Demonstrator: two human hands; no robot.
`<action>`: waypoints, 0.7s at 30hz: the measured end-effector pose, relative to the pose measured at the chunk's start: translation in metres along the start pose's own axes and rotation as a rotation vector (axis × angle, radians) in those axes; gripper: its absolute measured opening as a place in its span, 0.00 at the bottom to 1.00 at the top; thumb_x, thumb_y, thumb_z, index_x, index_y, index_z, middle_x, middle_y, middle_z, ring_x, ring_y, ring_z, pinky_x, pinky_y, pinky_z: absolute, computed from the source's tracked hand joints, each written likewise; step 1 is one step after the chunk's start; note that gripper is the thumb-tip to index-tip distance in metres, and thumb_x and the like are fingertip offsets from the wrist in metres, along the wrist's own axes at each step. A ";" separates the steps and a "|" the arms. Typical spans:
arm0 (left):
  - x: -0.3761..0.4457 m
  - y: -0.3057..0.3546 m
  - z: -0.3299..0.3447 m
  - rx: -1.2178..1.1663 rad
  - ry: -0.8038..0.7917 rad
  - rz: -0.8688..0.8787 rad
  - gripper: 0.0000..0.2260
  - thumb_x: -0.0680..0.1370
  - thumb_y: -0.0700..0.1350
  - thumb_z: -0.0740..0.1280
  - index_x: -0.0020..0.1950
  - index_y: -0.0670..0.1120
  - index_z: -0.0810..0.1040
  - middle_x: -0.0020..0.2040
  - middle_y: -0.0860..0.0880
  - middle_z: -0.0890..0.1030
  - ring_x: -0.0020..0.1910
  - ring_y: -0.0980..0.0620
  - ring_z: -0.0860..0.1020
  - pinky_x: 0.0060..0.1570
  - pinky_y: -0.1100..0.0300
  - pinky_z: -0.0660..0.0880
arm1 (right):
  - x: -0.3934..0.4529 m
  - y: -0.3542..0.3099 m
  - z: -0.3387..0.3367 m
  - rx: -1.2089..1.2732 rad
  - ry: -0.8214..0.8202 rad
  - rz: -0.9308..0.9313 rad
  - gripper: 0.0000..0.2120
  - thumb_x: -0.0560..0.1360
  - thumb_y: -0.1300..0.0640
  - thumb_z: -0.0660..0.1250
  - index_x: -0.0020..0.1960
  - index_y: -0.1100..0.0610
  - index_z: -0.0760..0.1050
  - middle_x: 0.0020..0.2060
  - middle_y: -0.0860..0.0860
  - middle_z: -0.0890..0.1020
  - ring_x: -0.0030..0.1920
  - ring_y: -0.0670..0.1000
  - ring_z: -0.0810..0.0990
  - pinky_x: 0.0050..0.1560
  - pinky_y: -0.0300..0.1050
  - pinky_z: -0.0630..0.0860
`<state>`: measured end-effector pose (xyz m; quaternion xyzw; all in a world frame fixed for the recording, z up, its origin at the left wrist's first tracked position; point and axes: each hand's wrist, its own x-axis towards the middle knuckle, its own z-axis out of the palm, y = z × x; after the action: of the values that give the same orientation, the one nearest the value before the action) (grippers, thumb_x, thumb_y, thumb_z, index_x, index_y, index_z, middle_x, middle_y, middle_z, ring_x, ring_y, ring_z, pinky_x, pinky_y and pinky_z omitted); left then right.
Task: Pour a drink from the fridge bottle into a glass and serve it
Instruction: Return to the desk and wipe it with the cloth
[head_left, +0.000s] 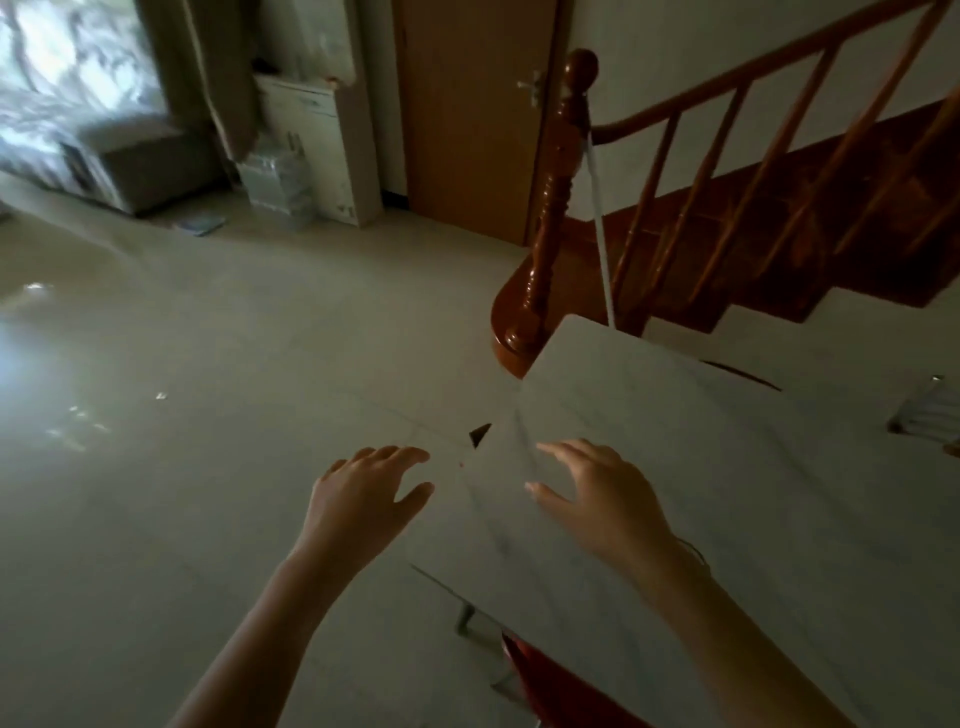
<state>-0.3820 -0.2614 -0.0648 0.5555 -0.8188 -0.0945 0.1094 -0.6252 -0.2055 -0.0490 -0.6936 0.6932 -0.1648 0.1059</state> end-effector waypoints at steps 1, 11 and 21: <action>-0.007 -0.012 -0.006 0.003 0.016 -0.032 0.18 0.76 0.60 0.60 0.65 0.59 0.72 0.62 0.59 0.78 0.59 0.57 0.76 0.55 0.57 0.72 | 0.005 -0.014 0.002 -0.001 -0.010 -0.041 0.25 0.74 0.39 0.60 0.68 0.49 0.67 0.65 0.46 0.74 0.63 0.47 0.70 0.57 0.41 0.69; -0.111 -0.138 -0.065 0.023 0.142 -0.305 0.17 0.76 0.59 0.62 0.63 0.58 0.74 0.61 0.58 0.79 0.59 0.55 0.76 0.56 0.57 0.71 | 0.037 -0.181 0.046 0.012 -0.095 -0.367 0.22 0.74 0.39 0.60 0.65 0.47 0.69 0.62 0.45 0.75 0.61 0.46 0.71 0.56 0.41 0.67; -0.288 -0.282 -0.129 0.122 0.231 -0.719 0.17 0.75 0.61 0.62 0.63 0.60 0.73 0.60 0.59 0.79 0.57 0.55 0.78 0.51 0.57 0.75 | 0.014 -0.410 0.134 0.053 -0.233 -0.746 0.21 0.73 0.38 0.60 0.63 0.45 0.70 0.62 0.43 0.75 0.61 0.46 0.71 0.59 0.46 0.67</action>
<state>0.0087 -0.1006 -0.0405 0.8199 -0.5579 -0.0147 0.1275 -0.1952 -0.2231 -0.0172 -0.9091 0.3722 -0.1300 0.1344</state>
